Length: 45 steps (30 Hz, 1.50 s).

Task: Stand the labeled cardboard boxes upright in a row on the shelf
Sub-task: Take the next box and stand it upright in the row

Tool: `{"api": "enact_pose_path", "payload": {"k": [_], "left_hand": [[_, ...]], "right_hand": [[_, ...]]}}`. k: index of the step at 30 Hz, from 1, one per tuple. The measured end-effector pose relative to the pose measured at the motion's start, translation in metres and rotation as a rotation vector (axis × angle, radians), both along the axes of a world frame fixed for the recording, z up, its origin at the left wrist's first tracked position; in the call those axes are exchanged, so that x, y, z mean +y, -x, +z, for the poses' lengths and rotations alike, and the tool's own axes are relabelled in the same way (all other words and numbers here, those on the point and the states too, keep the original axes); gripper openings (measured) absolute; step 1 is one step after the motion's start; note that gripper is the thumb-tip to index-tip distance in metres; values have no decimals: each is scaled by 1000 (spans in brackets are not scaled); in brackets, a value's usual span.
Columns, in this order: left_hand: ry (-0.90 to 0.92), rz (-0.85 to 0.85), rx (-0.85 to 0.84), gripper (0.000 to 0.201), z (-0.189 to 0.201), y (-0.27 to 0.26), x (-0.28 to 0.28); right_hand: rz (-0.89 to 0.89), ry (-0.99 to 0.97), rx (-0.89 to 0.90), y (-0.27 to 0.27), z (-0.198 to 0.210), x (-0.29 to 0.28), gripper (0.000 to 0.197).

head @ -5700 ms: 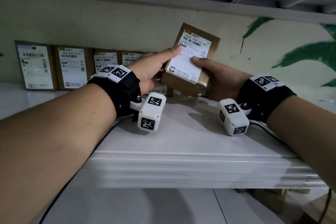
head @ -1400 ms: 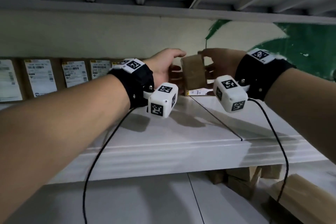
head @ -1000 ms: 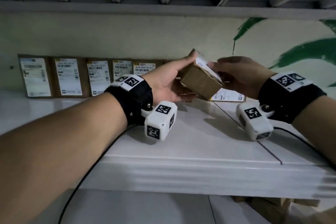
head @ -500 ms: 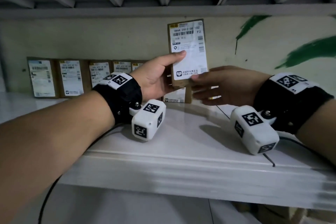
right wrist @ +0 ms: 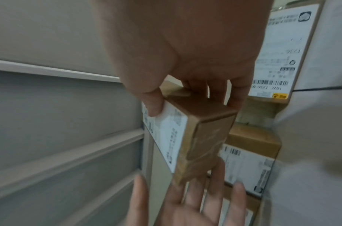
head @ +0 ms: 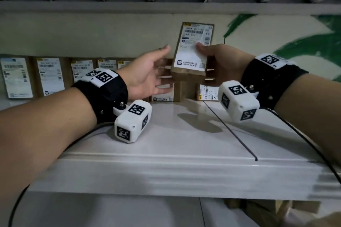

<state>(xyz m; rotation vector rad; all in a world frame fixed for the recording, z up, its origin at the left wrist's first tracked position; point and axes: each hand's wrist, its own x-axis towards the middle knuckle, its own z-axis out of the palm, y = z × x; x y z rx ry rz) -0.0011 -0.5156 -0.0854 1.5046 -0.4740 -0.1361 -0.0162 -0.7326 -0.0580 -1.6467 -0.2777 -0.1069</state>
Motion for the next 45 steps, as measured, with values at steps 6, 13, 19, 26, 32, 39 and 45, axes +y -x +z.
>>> {"api": "enact_pose_path", "payload": {"k": [6,13,19,26,32,39,45], "left_hand": [[-70,46,85,71,-3,-17,2],[-116,42,88,91,-4,-30,14],[-111,49,101,90,-5,-34,22],[-133,33,103,90,-5,-36,23],[-151,27,99,91,-5,-38,24],[-155,17,100,94,-5,-38,24],[-141,-3,99,94,-4,-40,25]], "right_hand": [[-25,-67,63,-33,-7,-6,40],[-68,-189,82,-41,-15,-27,40],[-172,-206,71,-46,-16,-32,33],[-52,-80,105,-49,-22,-30,33],[43,-95,189,-55,-30,-20,39],[-137,73,195,-52,-29,-30,32],[-175,380,284,-53,-27,-27,26]]}}
